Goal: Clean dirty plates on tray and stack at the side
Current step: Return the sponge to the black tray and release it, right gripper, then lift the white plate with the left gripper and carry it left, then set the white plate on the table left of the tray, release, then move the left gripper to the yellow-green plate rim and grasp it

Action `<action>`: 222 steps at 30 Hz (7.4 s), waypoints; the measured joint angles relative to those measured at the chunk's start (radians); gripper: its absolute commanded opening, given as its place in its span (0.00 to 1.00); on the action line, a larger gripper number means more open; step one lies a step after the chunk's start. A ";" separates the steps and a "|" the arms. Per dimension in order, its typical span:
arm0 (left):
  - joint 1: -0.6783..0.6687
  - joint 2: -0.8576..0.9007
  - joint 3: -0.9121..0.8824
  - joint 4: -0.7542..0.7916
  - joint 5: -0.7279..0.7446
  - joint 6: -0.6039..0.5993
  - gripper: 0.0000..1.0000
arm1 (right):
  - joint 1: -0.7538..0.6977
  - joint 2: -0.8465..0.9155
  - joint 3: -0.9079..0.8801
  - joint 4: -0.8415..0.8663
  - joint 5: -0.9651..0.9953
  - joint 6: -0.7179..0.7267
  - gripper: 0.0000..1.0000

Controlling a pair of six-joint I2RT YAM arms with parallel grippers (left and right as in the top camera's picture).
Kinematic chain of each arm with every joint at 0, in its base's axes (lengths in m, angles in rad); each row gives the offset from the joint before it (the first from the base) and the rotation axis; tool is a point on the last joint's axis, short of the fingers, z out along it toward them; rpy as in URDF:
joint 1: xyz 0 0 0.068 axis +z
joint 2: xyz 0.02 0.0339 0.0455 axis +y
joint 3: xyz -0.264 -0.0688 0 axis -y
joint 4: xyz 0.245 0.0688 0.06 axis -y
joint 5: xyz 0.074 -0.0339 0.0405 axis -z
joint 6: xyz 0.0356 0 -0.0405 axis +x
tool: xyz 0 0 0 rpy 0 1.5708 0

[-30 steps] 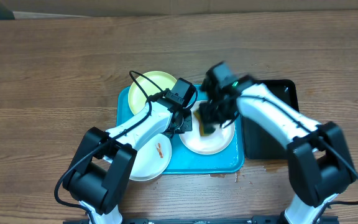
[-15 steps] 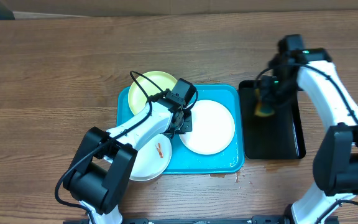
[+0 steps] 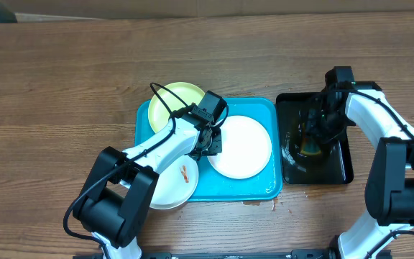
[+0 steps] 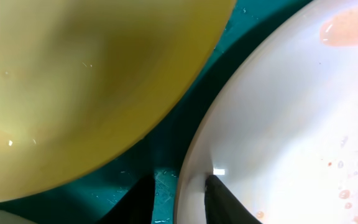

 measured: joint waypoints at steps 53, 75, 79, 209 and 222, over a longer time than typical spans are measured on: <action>-0.056 0.001 0.552 -0.215 -0.064 0.145 0.04 | -0.282 0.002 0.409 -0.224 0.000 0.011 1.00; -0.635 0.001 0.552 -0.032 -0.964 0.369 0.04 | -0.282 0.002 0.409 -0.225 0.000 0.011 1.00; -0.689 0.001 0.552 0.015 -1.071 0.434 0.04 | -0.282 0.002 0.409 -0.225 0.000 0.011 1.00; 0.522 0.006 0.178 -0.194 0.088 0.277 0.53 | -0.282 0.002 0.409 -0.225 0.000 0.011 1.00; 0.485 0.006 0.085 -0.045 0.081 0.270 0.29 | -0.282 0.002 0.409 -0.224 0.000 0.011 1.00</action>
